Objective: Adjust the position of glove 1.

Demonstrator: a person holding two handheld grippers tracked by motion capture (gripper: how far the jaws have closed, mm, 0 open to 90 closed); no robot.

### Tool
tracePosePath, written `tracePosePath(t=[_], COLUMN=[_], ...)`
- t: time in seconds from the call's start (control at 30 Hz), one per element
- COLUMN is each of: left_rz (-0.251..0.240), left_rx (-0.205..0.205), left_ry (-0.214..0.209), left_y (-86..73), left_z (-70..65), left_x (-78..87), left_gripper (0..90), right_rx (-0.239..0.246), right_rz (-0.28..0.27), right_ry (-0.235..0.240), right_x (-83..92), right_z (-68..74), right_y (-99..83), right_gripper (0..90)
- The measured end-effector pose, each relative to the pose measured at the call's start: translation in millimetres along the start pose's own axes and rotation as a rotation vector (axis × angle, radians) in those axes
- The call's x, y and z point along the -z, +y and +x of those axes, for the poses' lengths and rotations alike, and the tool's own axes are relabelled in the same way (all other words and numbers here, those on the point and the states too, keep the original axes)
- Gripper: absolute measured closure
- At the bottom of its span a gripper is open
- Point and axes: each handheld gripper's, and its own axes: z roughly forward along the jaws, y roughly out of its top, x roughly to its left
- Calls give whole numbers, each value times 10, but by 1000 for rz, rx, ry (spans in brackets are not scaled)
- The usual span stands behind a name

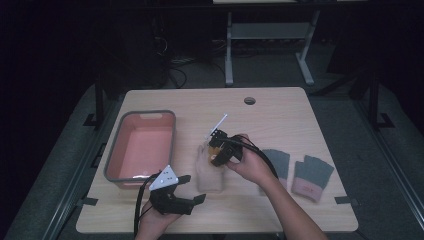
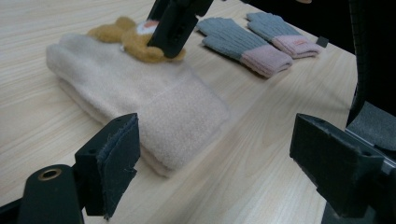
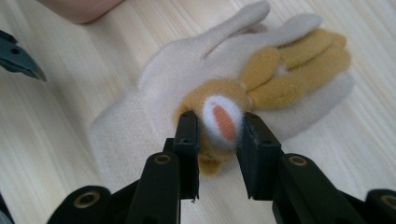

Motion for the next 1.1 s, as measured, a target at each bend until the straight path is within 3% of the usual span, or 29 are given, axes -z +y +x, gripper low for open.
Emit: tracePosePath(t=[0.33,0.53,0.9,1.1], left_rz=[7,15,27,21], left_rx=[9,12,10,34], left_ry=[-1,-1,0,-3], left_y=[-4,-5,-3,7], left_z=[9,7,10,23], left_x=[-10,-18,-50,-62], left_gripper=[161,161,161,161], right_rx=[-32,-54,-102,-132], right_rz=[23,-3,-67,-98], right_ry=[12,34,58,62], right_x=[-165,-181,-27,49], right_z=[-65,-96,-136,-170], right_y=[-84,-132,-246,-391], right_gripper=[684,656,537,462])
